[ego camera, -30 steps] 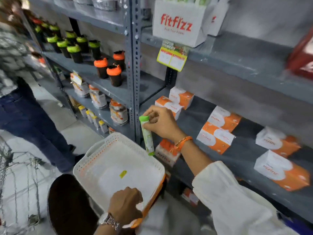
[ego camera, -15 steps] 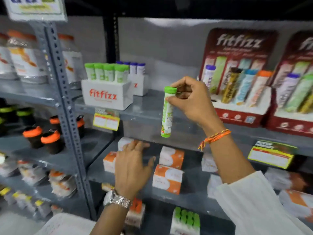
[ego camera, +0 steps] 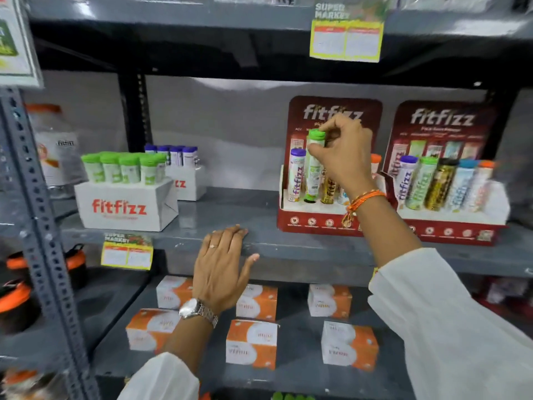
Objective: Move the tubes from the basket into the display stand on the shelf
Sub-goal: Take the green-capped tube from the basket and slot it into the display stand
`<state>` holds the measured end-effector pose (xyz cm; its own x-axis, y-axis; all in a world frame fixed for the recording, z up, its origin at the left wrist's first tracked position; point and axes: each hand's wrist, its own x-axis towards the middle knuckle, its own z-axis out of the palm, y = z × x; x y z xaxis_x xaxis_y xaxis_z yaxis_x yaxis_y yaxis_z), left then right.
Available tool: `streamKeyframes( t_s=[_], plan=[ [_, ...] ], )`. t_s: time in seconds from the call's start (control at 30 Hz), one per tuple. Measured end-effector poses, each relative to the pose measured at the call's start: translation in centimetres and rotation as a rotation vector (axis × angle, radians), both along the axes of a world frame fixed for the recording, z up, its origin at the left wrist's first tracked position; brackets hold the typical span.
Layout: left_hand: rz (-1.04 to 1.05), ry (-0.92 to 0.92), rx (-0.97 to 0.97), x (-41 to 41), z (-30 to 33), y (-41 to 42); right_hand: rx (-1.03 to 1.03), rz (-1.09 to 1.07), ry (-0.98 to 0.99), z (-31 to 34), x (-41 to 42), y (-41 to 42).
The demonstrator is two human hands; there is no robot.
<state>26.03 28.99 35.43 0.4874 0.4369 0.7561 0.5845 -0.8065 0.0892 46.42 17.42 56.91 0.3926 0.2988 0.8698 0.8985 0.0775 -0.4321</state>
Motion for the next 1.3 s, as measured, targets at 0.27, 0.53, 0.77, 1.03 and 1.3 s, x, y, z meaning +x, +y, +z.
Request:
streamKeyframes(
  t_s=[0.27, 0.53, 0.77, 1.03, 1.3],
  plan=[
    [0.022, 0.046, 0.044, -0.2, 0.0, 0.2, -0.030, -0.054, 0.000, -2.0, 1.1, 0.9],
    [0.027, 0.015, 0.037, 0.1, -0.1, 0.0, -0.102, -0.065, 0.040, -1.3, 1.1, 1.6],
    [0.027, 0.007, 0.045, 0.1, -0.2, 0.2, -0.274, -0.113, 0.043, -0.4, 1.6, 1.2],
    [0.023, -0.003, 0.047, 0.1, -0.3, 0.3, -0.449, -0.100, -0.062, 0.9, 1.4, 0.2],
    [0.018, -0.001, 0.034, 0.1, -0.3, 0.3, -0.527, -0.075, -0.077, 1.8, 0.1, -0.3]
  ],
)
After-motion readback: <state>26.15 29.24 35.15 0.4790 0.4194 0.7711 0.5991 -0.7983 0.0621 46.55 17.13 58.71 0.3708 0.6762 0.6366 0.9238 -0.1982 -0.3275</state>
